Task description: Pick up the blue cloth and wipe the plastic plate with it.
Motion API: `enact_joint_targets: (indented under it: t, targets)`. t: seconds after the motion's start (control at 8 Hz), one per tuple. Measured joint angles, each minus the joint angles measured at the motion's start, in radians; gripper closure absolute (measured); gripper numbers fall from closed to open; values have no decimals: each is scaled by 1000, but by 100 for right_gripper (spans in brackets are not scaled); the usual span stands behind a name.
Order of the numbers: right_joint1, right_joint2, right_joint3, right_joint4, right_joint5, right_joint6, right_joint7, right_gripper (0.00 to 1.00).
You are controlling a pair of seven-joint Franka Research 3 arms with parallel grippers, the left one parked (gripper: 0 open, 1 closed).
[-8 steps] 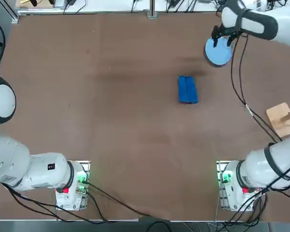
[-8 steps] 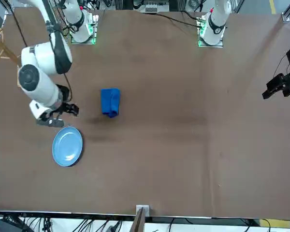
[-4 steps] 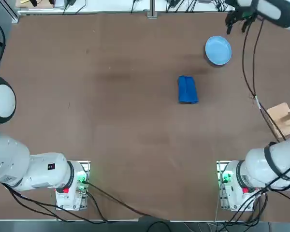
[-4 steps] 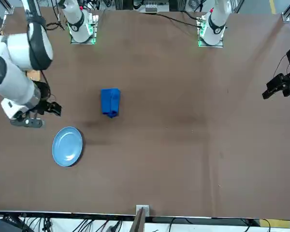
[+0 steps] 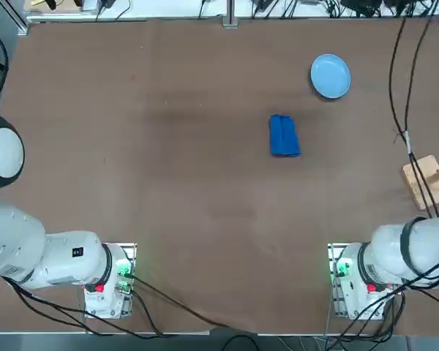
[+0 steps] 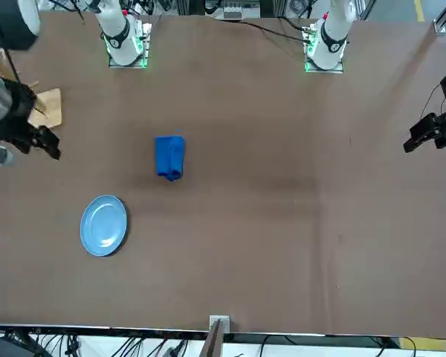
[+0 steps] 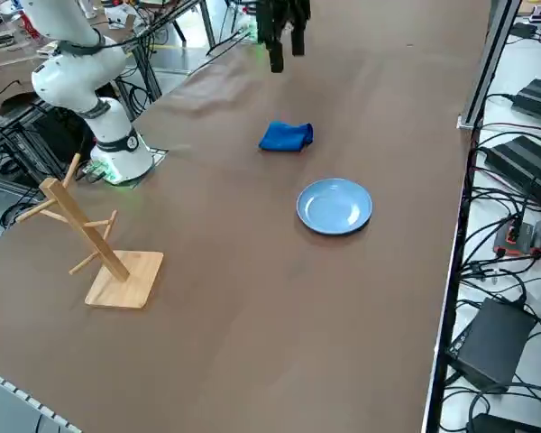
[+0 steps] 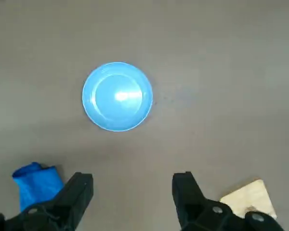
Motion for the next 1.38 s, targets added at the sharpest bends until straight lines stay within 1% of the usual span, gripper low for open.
enact_joint_targets:
  t: [0.25, 0.38, 0.62, 0.88, 1.0, 1.12, 1.25, 1.38]
  targets:
    - [59, -10, -88, 4, 27, -19, 14, 0]
    - [73, -7, -114, 4, 44, -22, 28, 0]
    - [75, -4, -146, 4, 90, -40, 14, 0]
    - [74, -2, -190, 14, 124, -54, -84, 0]
    - [74, -2, -201, 19, 128, -66, -108, 0]
    - [76, -1, -202, 22, 130, -73, -111, 0]
    - [82, -1, -199, 23, 132, -81, -110, 0]
    - [86, 0, -187, 23, 132, -92, -105, 0]
